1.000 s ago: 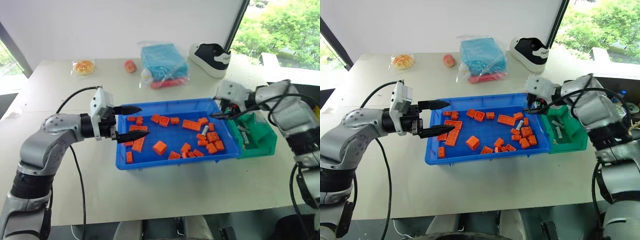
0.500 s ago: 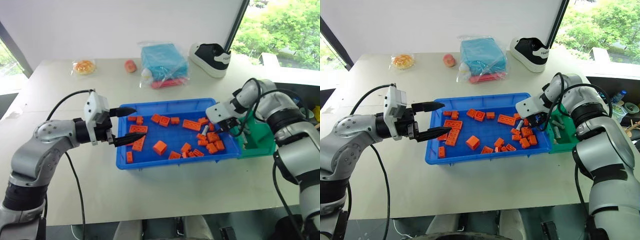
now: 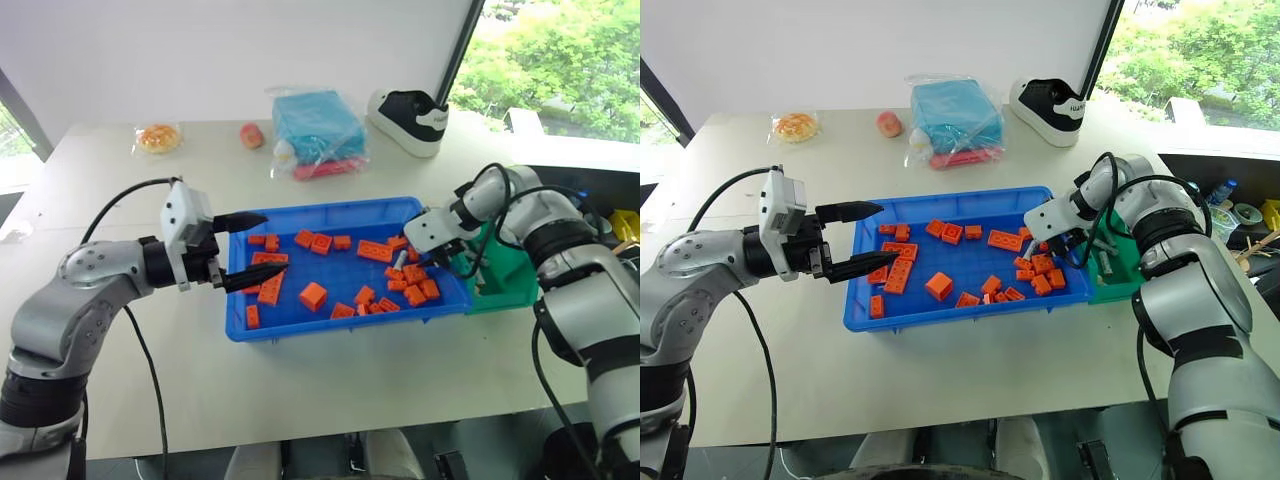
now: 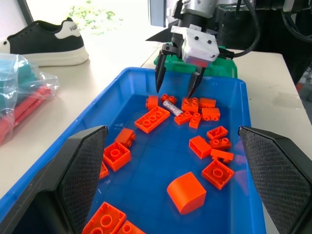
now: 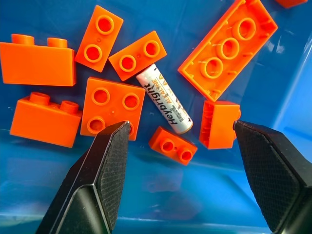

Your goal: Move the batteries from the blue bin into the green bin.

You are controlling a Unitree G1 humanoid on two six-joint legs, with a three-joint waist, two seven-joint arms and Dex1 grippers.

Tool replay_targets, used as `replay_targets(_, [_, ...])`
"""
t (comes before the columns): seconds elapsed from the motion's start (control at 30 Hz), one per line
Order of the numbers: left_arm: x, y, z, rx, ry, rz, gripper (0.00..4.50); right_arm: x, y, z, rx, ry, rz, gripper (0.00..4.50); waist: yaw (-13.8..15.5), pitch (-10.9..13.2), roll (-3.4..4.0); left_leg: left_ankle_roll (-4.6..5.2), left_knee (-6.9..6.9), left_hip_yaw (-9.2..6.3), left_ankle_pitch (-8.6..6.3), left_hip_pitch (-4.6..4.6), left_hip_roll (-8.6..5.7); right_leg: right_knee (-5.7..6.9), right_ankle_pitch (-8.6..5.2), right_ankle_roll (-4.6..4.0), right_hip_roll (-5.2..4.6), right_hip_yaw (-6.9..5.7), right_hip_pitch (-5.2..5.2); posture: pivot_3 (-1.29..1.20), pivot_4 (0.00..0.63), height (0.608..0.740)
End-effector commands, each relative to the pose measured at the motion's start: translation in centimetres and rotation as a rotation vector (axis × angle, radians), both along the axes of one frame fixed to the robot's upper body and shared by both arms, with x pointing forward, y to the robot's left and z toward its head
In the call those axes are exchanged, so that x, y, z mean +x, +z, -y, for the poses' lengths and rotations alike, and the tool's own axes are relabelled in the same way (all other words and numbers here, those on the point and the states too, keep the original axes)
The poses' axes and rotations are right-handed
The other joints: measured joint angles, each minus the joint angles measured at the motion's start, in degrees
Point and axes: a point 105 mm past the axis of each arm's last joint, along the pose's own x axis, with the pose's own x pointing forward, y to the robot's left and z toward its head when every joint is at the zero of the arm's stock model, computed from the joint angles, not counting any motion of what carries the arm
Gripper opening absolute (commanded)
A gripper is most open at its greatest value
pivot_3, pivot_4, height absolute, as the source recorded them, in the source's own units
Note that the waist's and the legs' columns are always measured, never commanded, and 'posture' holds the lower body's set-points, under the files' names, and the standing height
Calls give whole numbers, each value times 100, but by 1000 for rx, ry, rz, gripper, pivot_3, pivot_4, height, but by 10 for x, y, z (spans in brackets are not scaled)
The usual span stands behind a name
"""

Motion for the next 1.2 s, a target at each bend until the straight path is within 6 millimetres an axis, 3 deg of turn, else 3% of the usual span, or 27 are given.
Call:
replay_targets(0.03, [-1,12,-1,0,-5,53,4500,1,19,-2,8,-33,-42,3472,3,11,17,0,1,0,0,-3,-1,0,0,0,0,0,-2,0,150,727])
replay_targets(0.17, [1,12,1,-5,-9,57,4500,11,27,-7,25,-71,6,3472,-2,25,40,-1,2,2,1,-9,-2,-1,2,2,-1,1,-8,0,150,727])
replay_targets(0.5, [0,13,-1,-3,0,63,4500,14,2,-11,2,-9,83,3472,-11,26,42,-3,1,4,2,-8,-3,0,3,4,0,2,-8,0,150,727])
replay_targets(0.73, [1,15,-2,-5,11,72,4500,4,-17,-6,-18,31,28,3472,-4,26,42,-5,3,4,3,-8,-3,-1,8,13,0,2,-4,0,150,727])
replay_targets(1.2, [5,17,-1,-4,9,83,4500,-3,-27,1,-16,-48,-86,3472,9,22,36,-5,6,3,4,-5,-3,0,8,11,0,2,1,0,150,727])
